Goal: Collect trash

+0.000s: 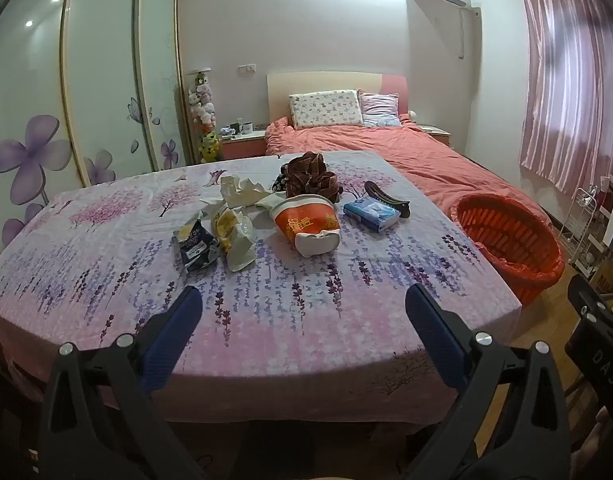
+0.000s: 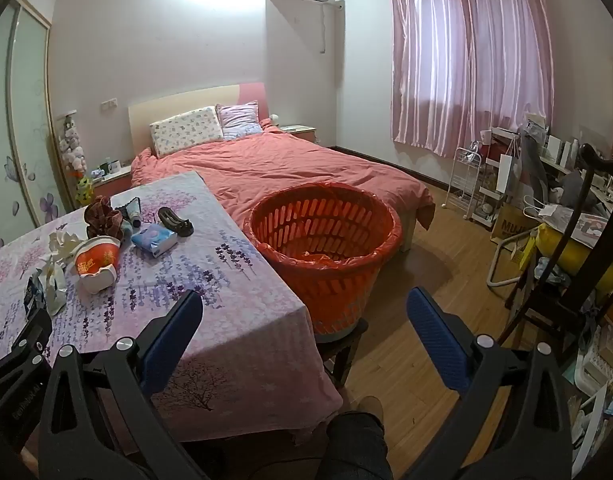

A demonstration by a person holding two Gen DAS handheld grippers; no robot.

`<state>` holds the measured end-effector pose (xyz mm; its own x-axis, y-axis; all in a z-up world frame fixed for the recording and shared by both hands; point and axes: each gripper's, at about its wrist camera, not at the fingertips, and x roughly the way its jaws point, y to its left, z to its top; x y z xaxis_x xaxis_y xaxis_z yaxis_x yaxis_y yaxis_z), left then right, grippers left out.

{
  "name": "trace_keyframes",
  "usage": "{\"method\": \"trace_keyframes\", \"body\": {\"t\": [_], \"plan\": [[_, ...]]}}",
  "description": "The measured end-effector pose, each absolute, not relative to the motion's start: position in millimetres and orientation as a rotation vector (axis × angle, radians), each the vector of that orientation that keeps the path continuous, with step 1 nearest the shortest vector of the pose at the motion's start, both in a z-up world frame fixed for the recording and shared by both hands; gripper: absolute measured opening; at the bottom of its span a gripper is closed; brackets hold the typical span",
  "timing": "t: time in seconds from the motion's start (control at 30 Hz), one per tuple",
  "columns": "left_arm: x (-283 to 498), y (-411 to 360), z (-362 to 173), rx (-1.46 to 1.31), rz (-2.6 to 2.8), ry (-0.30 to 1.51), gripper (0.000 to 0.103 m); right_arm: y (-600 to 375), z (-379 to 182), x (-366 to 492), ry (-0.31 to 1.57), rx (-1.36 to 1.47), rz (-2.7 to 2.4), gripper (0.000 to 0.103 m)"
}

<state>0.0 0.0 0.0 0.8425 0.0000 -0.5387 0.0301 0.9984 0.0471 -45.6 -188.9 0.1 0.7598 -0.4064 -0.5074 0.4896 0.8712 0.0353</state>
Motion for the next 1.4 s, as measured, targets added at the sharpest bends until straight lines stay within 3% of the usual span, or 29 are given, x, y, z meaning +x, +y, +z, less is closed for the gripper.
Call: {"method": "trace_keyframes", "body": {"t": [1.4], "plan": [[0.1, 0.1, -0.1, 0.053, -0.017, 0.573, 0.099, -188.3, 1.4, -45.6, 0.507, 0.164, -0.492, 0.101]]}}
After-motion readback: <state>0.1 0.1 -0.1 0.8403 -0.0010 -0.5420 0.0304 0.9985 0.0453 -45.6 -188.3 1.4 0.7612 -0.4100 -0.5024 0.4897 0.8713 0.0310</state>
